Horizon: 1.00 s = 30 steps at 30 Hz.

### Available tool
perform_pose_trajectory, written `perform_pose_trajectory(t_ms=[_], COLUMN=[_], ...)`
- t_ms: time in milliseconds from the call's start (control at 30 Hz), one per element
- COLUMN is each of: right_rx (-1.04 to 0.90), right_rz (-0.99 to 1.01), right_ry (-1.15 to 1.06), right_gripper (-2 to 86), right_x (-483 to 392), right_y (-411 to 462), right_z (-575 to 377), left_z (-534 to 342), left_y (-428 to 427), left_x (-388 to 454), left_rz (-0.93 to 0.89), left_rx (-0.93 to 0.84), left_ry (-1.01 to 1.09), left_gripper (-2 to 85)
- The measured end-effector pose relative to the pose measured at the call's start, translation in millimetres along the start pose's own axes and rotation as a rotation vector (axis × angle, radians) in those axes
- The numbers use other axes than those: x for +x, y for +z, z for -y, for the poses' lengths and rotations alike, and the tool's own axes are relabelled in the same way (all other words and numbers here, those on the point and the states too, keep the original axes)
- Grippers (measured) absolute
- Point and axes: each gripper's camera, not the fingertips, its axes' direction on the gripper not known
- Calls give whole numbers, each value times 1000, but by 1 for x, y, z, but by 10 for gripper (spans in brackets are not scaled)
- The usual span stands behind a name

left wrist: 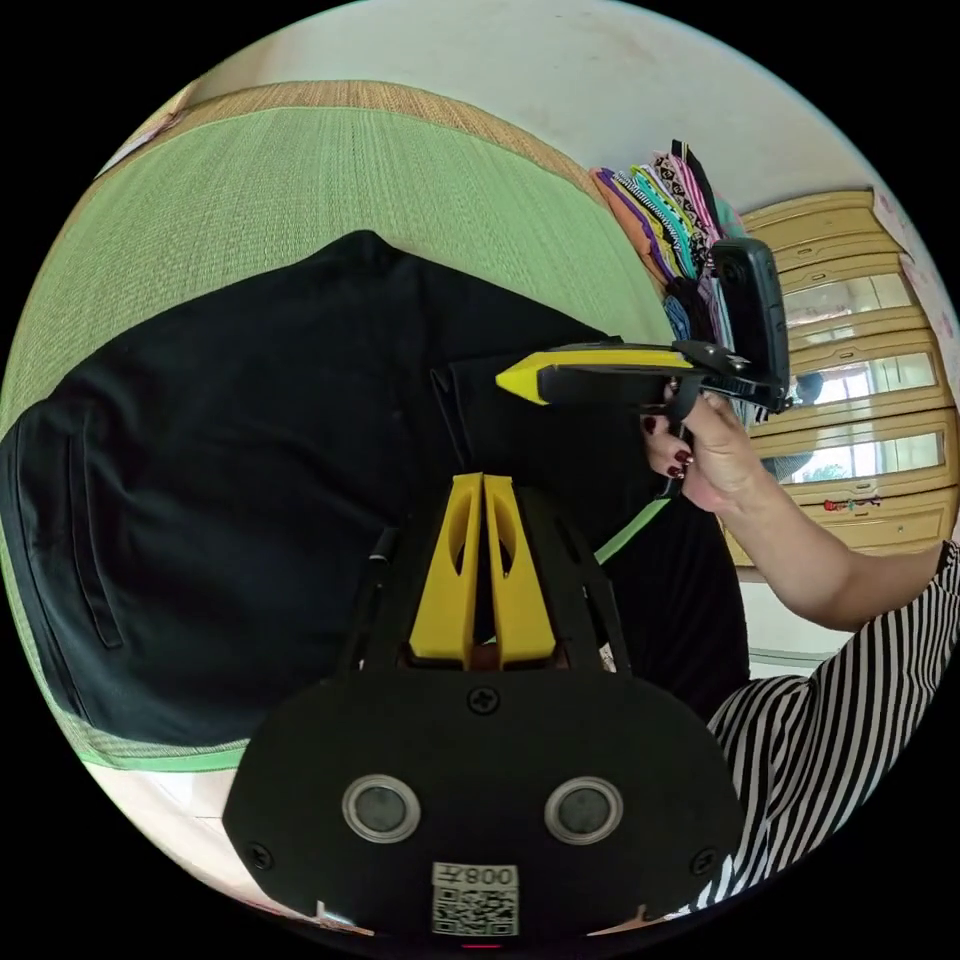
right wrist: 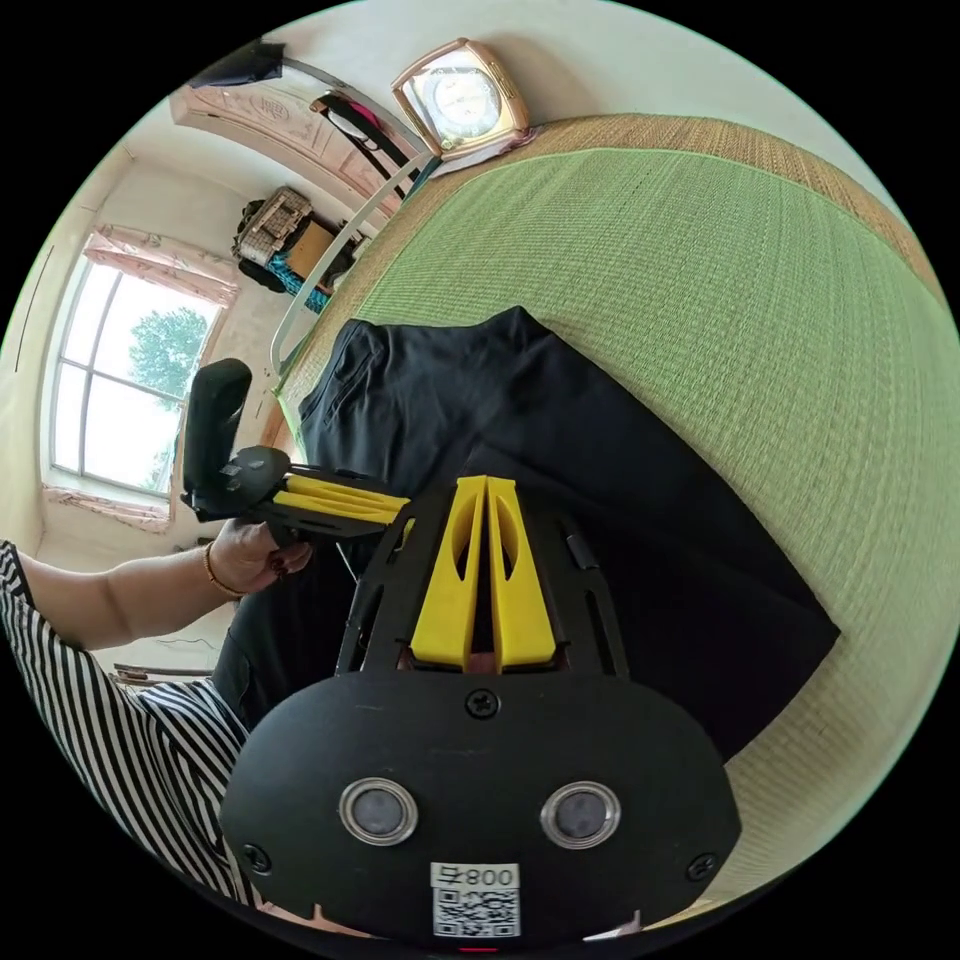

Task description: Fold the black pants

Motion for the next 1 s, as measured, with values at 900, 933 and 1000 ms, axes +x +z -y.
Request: perform_pose_trajectory(t_ms=[900, 933, 1000], right_rx=[168, 188, 206], right_rz=[54, 93, 130], right_ry=[482, 496, 501], right_gripper=[1, 1, 1], right_x=[105, 110, 114], right_y=[-205, -210, -217], right_z=[-194, -199, -202], left_z=[-48, -49, -50], left_y=[120, 133, 153], left_x=[230, 249, 276], left_rz=[-9, 4, 64], left_rx=[-83, -97, -117], left_ry=[400, 452, 508], left_gripper=[67, 75, 87])
